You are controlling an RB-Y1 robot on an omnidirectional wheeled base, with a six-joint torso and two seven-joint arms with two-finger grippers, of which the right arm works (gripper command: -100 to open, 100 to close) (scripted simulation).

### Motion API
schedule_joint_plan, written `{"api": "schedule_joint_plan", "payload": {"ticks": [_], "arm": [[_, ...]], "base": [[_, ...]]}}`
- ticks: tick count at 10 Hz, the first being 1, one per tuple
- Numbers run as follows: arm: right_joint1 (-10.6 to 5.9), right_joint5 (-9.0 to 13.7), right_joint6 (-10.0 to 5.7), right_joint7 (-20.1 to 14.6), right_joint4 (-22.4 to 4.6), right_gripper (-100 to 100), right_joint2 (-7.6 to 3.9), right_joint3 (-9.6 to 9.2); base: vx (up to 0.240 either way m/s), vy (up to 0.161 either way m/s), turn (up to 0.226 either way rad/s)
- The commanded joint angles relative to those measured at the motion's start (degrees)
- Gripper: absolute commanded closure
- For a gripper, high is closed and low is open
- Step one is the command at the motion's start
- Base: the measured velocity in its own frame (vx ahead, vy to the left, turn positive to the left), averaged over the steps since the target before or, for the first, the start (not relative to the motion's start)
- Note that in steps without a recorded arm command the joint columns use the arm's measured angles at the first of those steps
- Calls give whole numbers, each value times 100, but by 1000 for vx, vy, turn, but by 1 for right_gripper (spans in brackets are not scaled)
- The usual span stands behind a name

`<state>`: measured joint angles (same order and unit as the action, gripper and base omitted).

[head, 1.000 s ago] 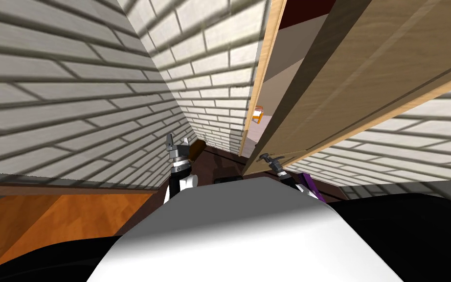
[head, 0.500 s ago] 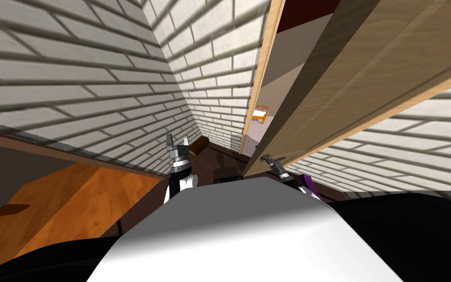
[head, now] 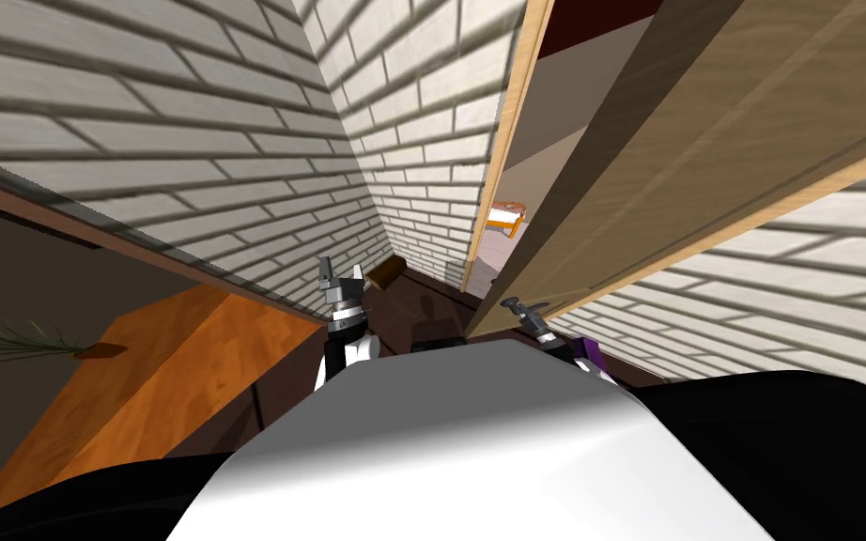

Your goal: Pull the door open

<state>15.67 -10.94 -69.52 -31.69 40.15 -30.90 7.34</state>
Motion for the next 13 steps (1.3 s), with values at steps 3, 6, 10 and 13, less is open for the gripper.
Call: {"api": "schedule_joint_plan", "payload": {"ticks": [3,6,10,13], "arm": [[-7,-28,-226,-4,-236,100,-63,54],[-8,-52,-354,-21,-340,100,-99,82],[-4,-100,-381,-45,-345,100,-71,61],[-42,-126,-451,-53,-436,100,-93,81]], "base": [[-200,-69,165],[-198,-75,144],[-150,-48,128],[-168,-74,124]]}}
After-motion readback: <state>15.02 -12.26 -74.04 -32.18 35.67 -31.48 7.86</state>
